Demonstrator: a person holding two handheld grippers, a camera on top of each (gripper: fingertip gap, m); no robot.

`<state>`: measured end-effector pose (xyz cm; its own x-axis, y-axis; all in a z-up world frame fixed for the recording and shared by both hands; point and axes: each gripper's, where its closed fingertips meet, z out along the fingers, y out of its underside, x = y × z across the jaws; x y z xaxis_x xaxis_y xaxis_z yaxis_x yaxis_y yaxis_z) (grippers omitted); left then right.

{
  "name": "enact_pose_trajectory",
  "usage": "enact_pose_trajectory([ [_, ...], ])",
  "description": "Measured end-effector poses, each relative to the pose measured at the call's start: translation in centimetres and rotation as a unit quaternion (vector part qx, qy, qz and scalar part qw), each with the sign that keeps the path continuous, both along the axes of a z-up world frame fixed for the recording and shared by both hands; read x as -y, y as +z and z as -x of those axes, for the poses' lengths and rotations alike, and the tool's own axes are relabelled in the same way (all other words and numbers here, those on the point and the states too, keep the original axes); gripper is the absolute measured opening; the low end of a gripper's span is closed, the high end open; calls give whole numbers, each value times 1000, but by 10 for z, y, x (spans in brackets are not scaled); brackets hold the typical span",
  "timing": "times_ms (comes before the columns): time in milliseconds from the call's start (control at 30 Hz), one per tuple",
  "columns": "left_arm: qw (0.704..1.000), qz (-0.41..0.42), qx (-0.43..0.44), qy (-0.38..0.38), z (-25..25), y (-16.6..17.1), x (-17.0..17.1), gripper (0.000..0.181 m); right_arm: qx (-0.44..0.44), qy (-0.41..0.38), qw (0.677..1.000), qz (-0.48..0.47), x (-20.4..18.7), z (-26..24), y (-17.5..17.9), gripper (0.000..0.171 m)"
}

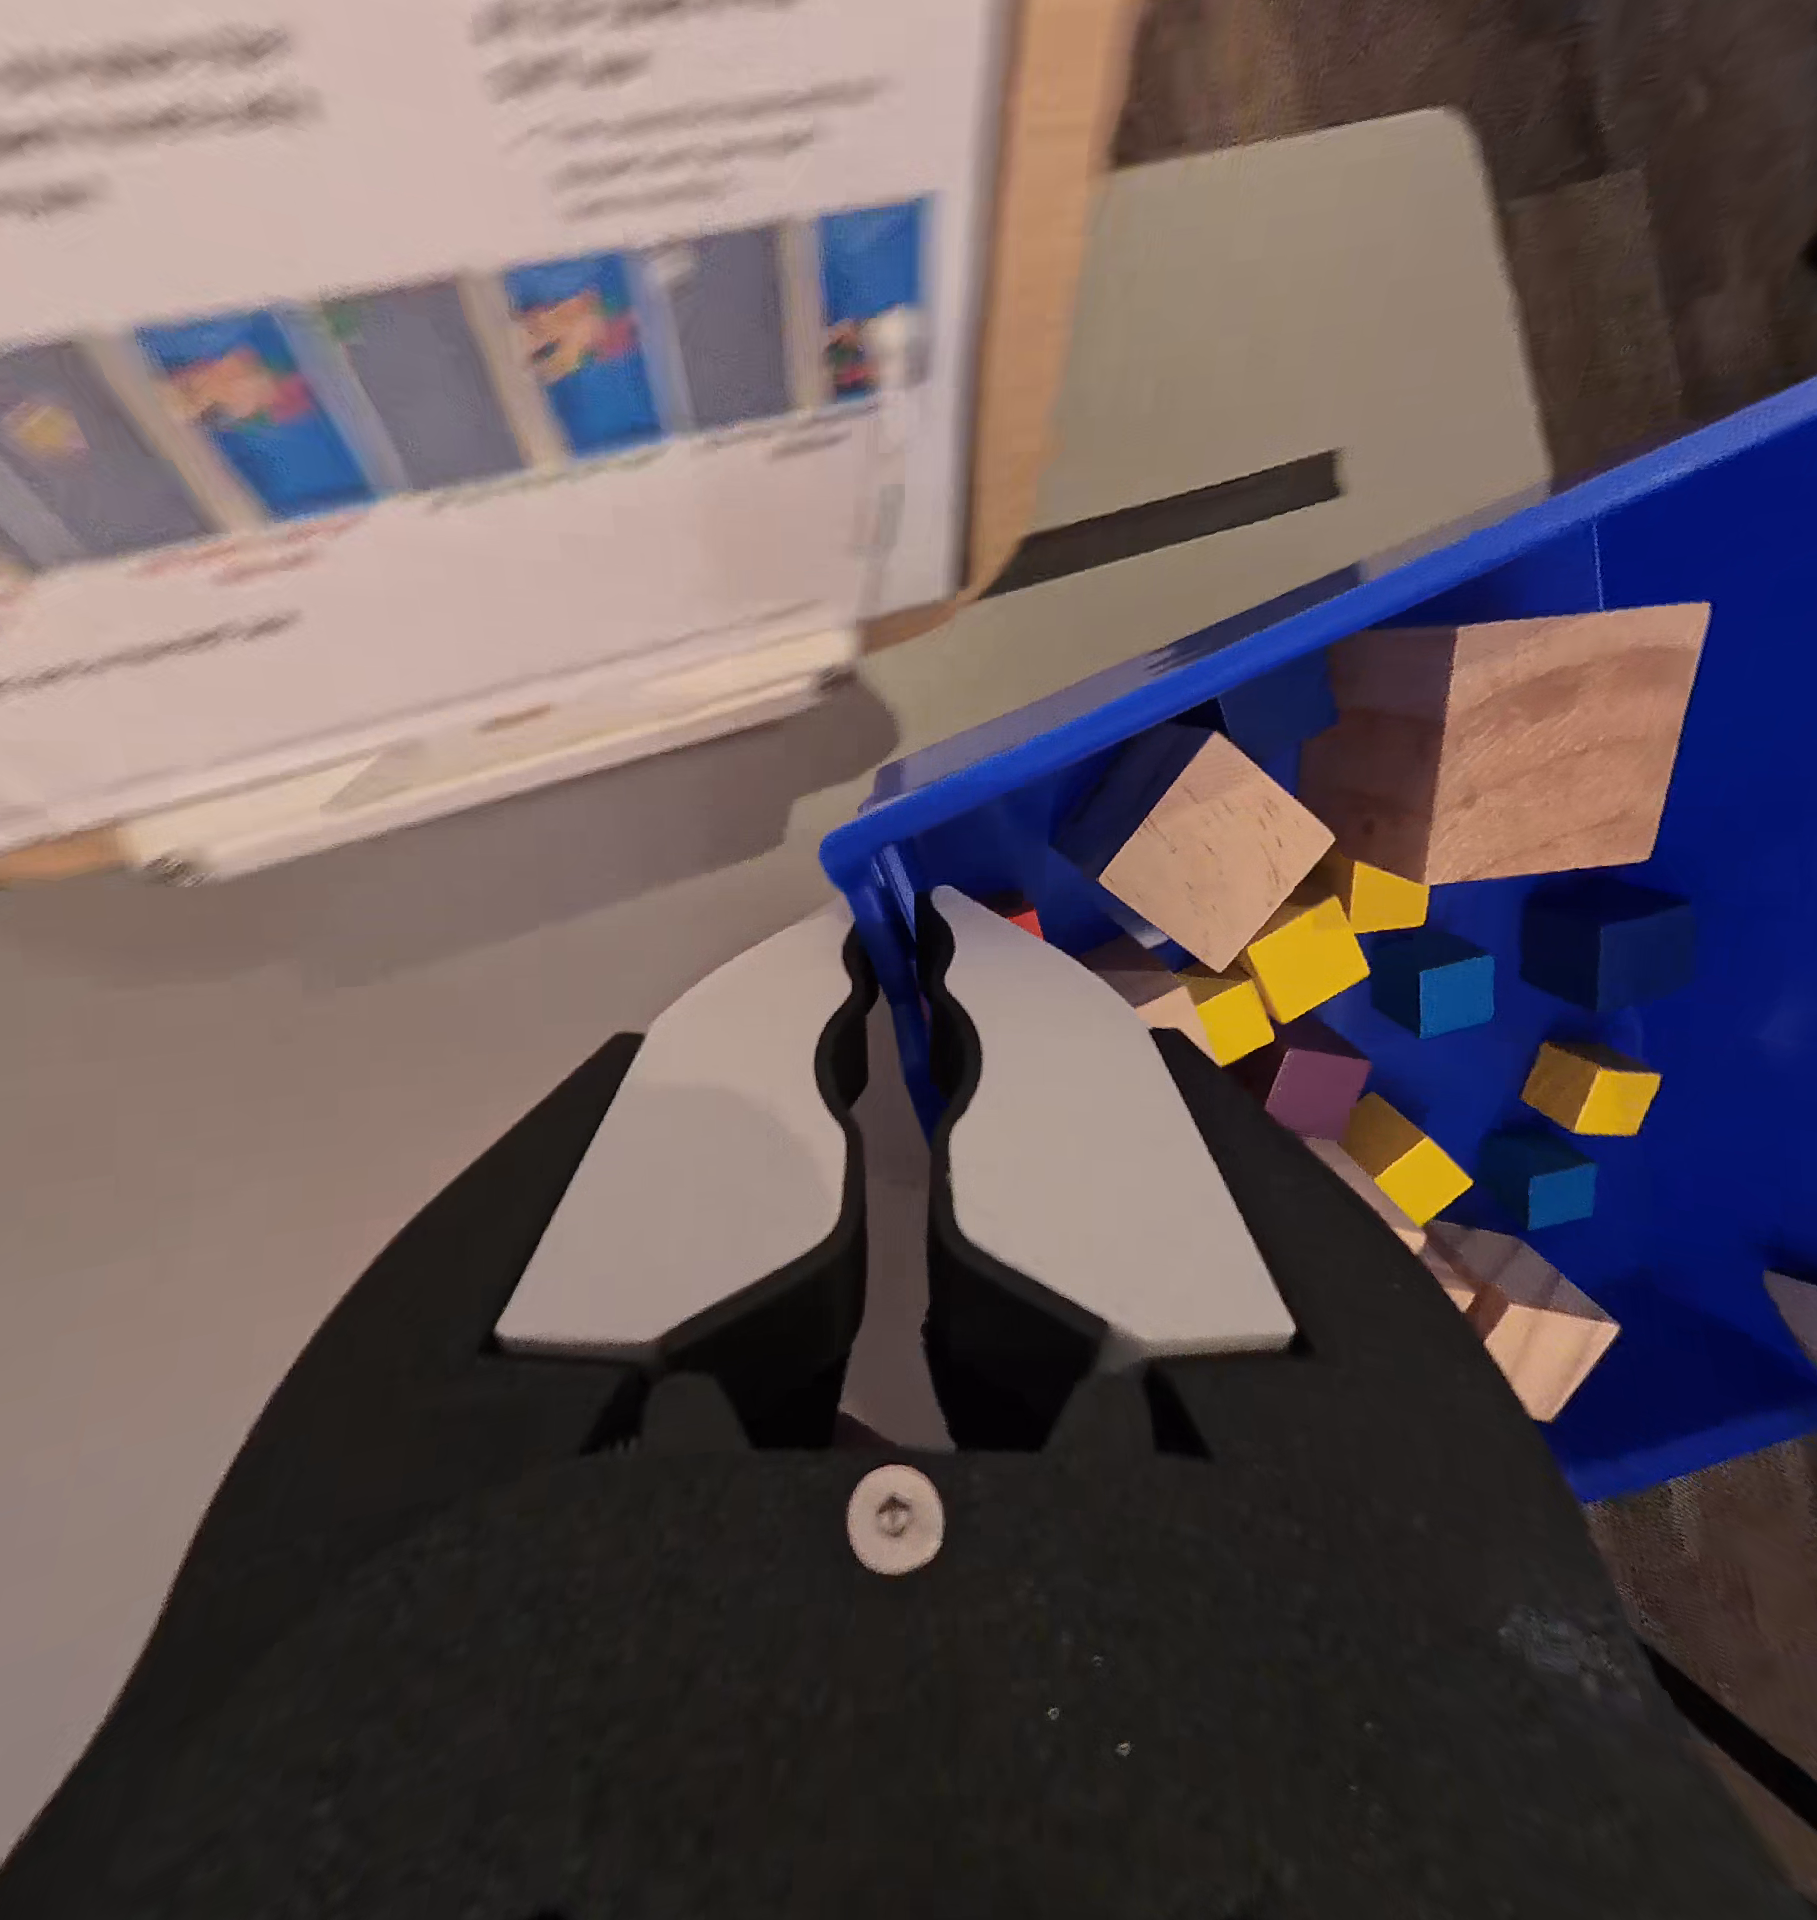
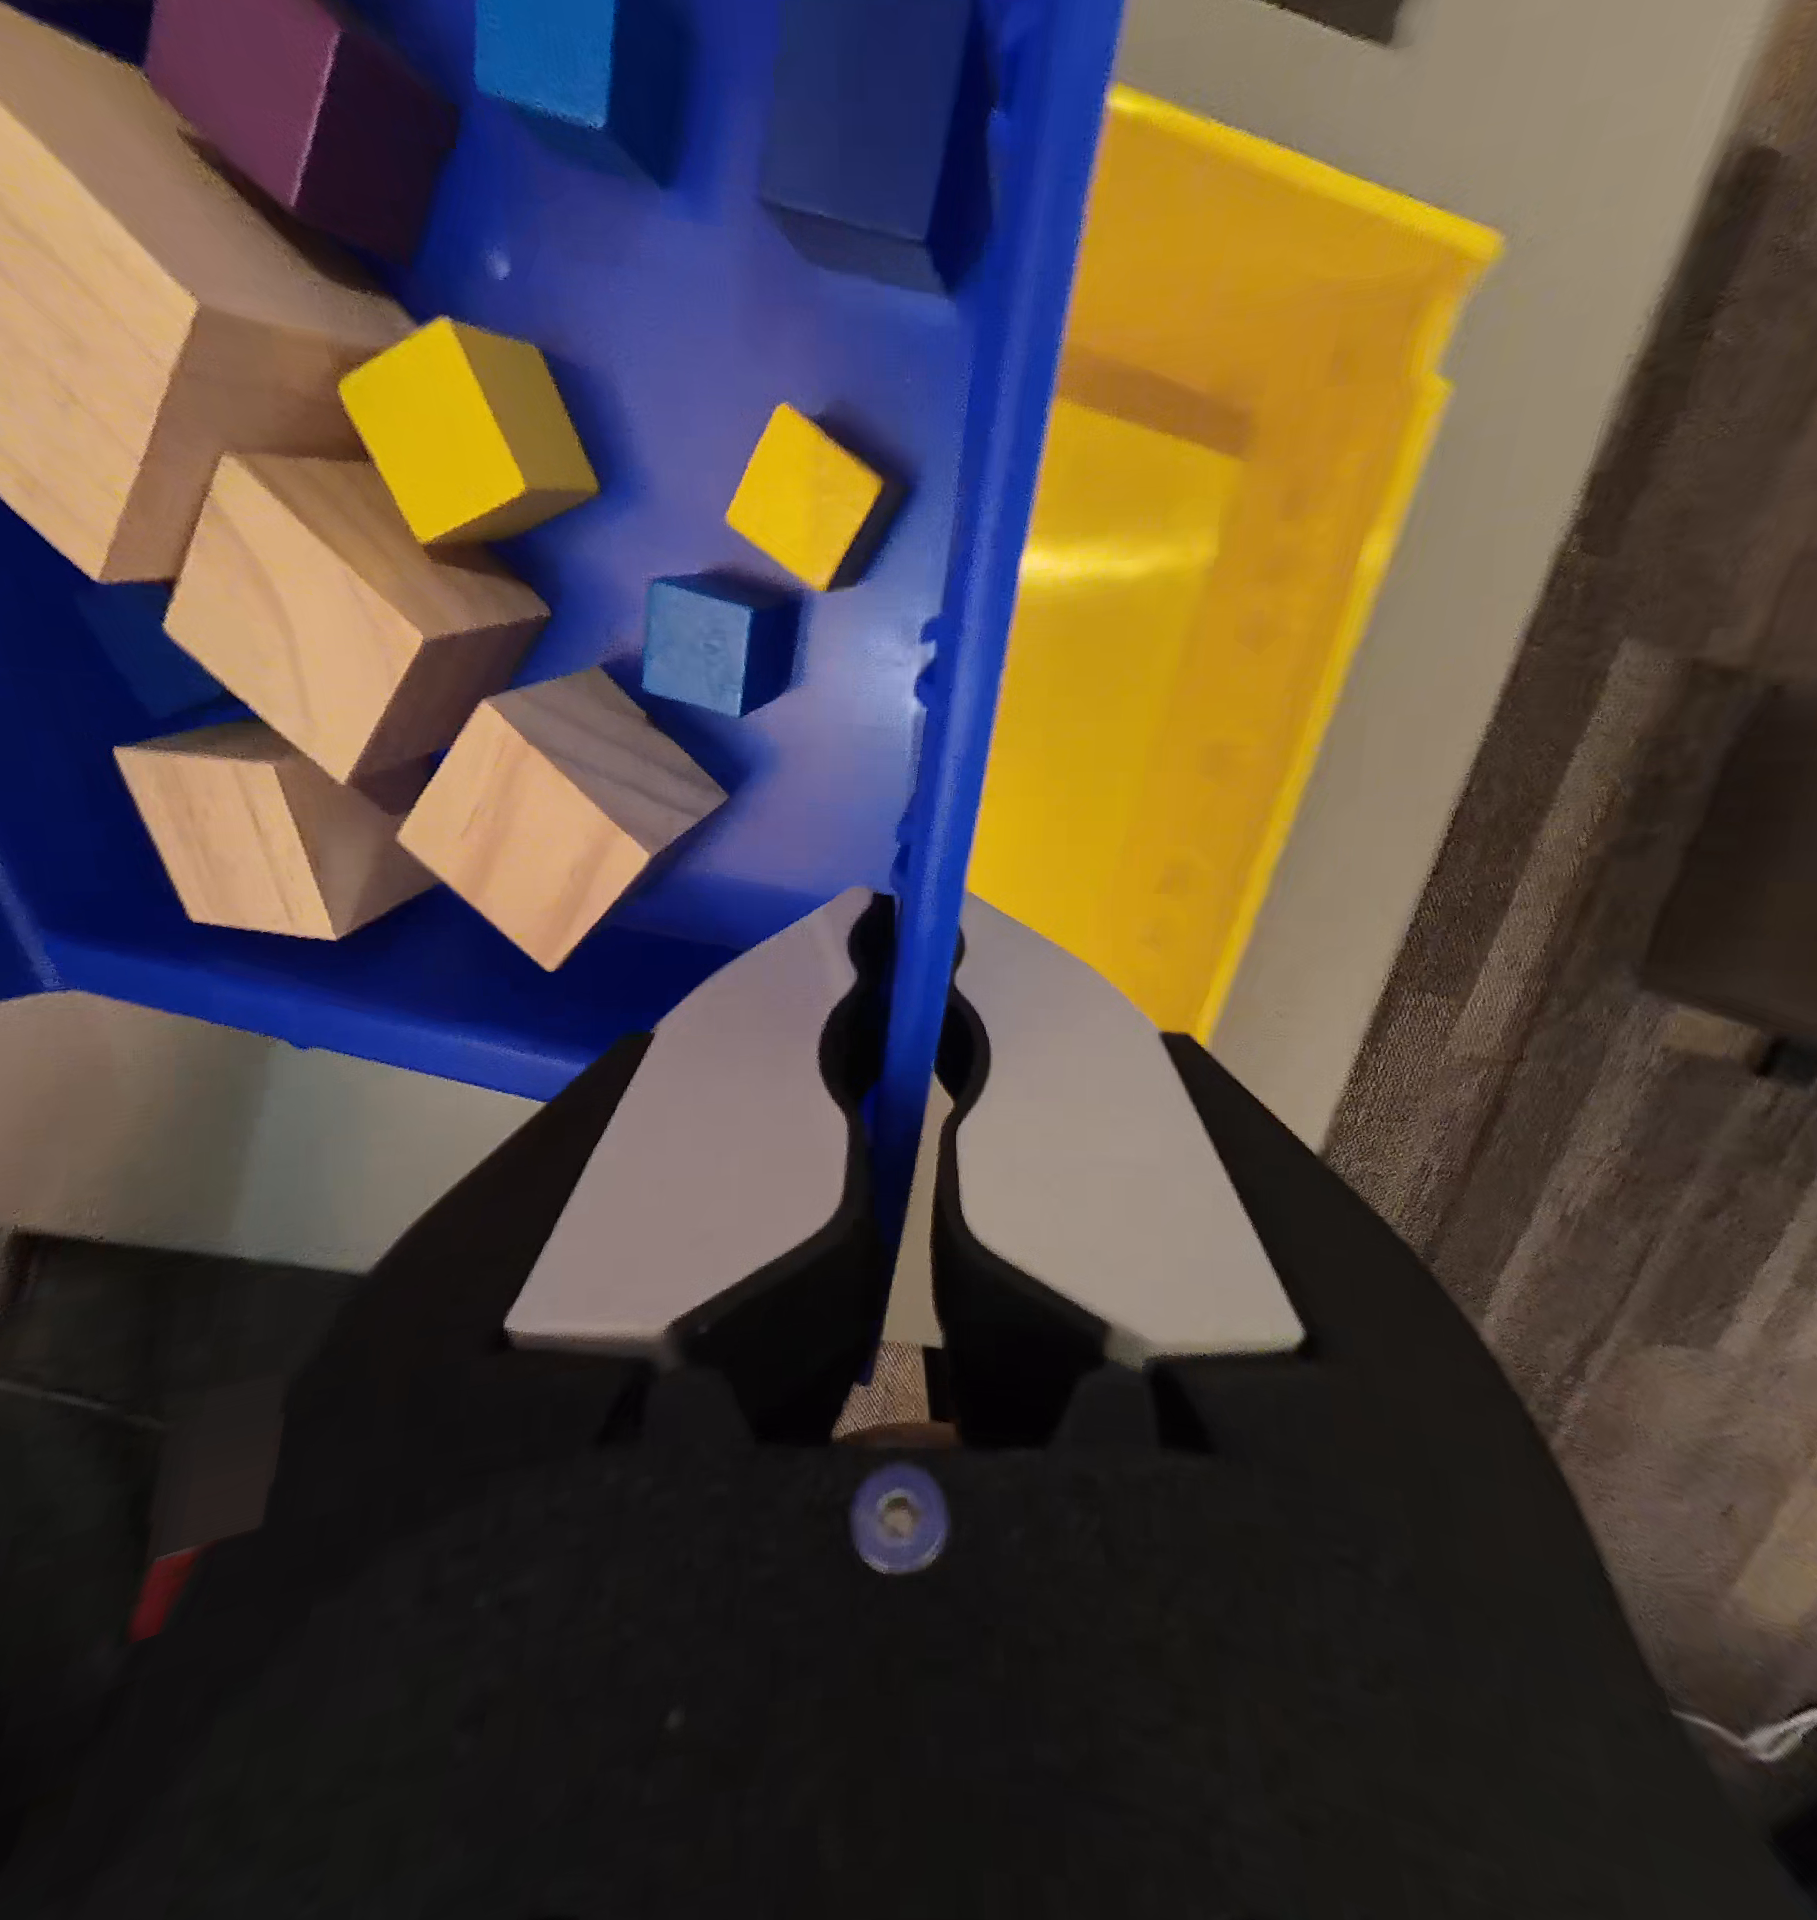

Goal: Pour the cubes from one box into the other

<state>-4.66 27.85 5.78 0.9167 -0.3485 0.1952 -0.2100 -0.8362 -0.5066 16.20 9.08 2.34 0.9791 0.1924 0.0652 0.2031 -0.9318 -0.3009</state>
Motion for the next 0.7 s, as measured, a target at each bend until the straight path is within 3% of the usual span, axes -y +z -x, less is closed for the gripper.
enact_pose_trajectory([
  [133,998,-28,43,-41,-95,5,-15,5,8,-86,995,-53,-2,-80,10,4],
  [367,983,-40,156,-86,-205,-30,-40,5,78,-169,976,-116,-9,-166,-12,4],
  [500,966,-60,229,-106,-229,-47,-52,5,104,-206,959,-167,-14,-180,-20,6],
  [700,939,-64,309,-138,-228,-53,-68,4,182,-233,923,-248,-18,-158,-9,6],
])
